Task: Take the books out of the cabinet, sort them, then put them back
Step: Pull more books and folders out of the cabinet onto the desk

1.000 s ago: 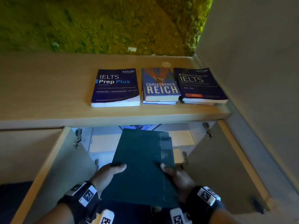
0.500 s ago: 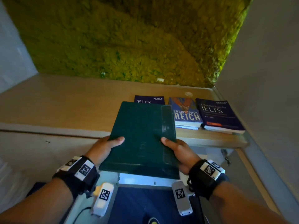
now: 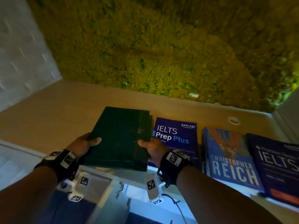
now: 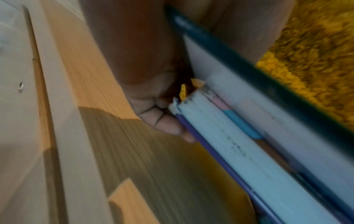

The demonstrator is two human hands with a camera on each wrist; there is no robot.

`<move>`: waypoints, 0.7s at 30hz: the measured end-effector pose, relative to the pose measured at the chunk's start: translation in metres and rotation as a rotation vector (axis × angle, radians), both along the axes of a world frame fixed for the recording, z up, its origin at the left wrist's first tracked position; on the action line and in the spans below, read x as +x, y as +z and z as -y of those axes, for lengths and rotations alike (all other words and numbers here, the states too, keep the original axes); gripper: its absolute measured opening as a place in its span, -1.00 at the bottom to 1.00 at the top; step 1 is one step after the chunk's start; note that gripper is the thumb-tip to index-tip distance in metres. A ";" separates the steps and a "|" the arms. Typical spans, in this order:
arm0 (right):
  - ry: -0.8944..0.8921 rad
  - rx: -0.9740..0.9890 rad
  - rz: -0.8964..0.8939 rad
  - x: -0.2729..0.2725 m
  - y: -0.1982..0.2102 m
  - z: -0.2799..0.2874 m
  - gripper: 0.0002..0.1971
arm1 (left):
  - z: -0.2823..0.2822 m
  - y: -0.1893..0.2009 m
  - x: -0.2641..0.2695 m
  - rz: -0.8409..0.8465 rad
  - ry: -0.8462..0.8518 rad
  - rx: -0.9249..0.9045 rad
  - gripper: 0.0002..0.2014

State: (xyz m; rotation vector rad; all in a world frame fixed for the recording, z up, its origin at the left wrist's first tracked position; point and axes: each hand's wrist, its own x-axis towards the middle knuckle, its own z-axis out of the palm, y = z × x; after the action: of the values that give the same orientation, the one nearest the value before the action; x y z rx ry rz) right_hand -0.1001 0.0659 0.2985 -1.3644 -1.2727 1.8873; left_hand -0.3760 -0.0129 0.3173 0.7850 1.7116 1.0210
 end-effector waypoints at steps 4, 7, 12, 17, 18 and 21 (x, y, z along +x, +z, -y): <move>0.083 -0.024 0.067 -0.012 0.002 -0.024 -0.65 | -0.036 -0.028 -0.021 -0.098 -0.032 -0.084 -0.33; 0.209 -0.069 0.171 -0.014 0.013 -0.034 -0.74 | -0.054 -0.043 -0.028 -0.325 0.034 -0.153 -0.46; 0.301 -0.059 0.303 -0.010 0.026 -0.041 -0.70 | -0.078 -0.049 -0.026 -0.507 0.083 -0.234 -0.49; 0.332 0.020 0.421 -0.003 0.025 -0.028 -0.62 | -0.076 -0.052 -0.010 -0.705 -0.012 -0.319 -0.28; 0.337 0.041 0.445 0.000 0.025 -0.023 -0.57 | -0.070 -0.054 -0.004 -0.760 -0.023 -0.300 -0.24; 0.327 0.107 0.449 0.018 0.023 0.001 -0.55 | -0.042 -0.052 0.020 -0.814 -0.034 -0.199 -0.26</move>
State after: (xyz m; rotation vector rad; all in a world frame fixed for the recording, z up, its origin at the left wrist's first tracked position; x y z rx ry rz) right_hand -0.0824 0.0649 0.3213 -1.6636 -1.8865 1.7321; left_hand -0.3559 0.0294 0.2657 1.1873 2.4199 0.5015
